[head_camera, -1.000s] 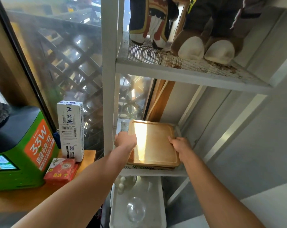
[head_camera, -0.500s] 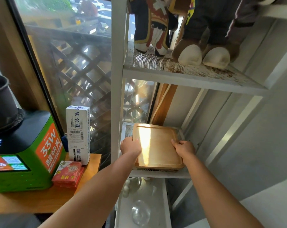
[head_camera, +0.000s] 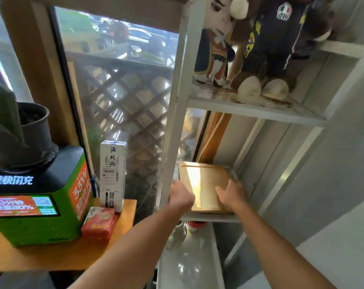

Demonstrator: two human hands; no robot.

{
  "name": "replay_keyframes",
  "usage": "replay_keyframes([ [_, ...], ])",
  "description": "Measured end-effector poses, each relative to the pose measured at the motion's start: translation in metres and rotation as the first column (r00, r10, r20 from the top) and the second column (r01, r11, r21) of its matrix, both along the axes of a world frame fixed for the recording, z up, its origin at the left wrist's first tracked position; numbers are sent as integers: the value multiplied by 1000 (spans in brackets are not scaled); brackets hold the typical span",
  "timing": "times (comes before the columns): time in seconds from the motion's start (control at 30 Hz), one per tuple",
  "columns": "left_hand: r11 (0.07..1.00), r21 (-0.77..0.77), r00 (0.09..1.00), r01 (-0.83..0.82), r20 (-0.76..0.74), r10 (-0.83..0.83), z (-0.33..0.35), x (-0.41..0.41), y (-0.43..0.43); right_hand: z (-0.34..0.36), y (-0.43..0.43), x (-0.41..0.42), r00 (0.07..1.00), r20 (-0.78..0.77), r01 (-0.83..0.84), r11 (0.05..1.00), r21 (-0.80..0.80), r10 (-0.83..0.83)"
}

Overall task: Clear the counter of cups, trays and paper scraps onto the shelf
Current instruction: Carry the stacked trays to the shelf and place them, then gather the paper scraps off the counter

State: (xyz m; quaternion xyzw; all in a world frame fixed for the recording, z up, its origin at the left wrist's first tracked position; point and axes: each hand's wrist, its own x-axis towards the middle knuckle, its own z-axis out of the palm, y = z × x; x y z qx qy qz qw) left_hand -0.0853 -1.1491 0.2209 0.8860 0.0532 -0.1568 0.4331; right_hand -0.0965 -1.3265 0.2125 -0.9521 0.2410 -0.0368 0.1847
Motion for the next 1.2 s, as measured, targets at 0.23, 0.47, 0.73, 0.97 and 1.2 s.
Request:
replay_keyframes([
  [0.23,965,58,963,257,64,-260,23,-46,31,22,62,-38,996,81,-26,965,-260,48],
  [0.47,831,103,828,546,87,-554,27,-100,140,17,157,-89,957,-289,-108,961,-254,32],
  [0.73,893,284,918,349,89,-387,-14,-125,358,-23,358,-130,827,-510,-339,933,-116,237],
  [0.97,863,480,979,159,33,-199,-36,-151,527,-45,523,-135,770,-398,-545,838,-5,498],
  [1.2,825,565,996,-33,-52,75,-53,-202,677,-66,664,-132,589,-370,-749,657,84,719],
])
